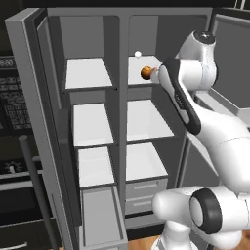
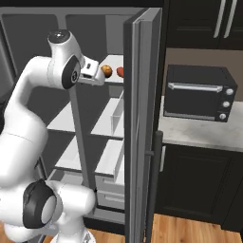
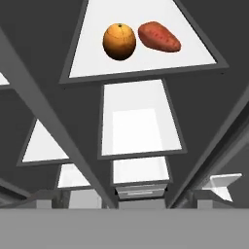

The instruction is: Take the sweet potato and orange from the fridge shelf and place them in the freezer drawer to begin freezing them.

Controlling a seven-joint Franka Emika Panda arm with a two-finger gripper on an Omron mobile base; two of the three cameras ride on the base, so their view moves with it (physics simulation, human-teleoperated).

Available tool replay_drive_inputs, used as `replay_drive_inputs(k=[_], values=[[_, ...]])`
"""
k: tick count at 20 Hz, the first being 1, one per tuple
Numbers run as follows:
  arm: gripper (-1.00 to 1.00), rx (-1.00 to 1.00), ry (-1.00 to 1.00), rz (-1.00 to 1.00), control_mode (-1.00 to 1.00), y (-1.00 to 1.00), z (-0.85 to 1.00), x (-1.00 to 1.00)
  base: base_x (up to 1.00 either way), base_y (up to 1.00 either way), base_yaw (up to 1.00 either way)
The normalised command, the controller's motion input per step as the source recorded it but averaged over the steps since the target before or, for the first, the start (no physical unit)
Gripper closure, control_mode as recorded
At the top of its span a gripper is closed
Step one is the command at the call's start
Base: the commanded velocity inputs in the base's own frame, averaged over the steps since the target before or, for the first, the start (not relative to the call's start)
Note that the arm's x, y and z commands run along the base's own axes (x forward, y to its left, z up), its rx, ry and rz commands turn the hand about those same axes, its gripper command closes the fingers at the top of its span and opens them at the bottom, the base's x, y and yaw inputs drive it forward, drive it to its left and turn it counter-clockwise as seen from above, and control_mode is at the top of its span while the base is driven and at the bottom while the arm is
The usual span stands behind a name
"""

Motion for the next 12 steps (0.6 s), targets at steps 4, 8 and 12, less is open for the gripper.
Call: replay_drive_inputs(k=[4,8,12], values=[[-1.00,0.03,0.00,-0.03,-1.00,-0.08,0.13,0.66,0.00,0.00,0.00],[-1.00,0.00,0.00,0.00,-1.00,-0.21,-0.32,0.73,0.00,0.00,0.00],[-1.00,0.00,0.01,0.00,-1.00,-0.09,-0.22,0.89,0.00,0.00,0.00]])
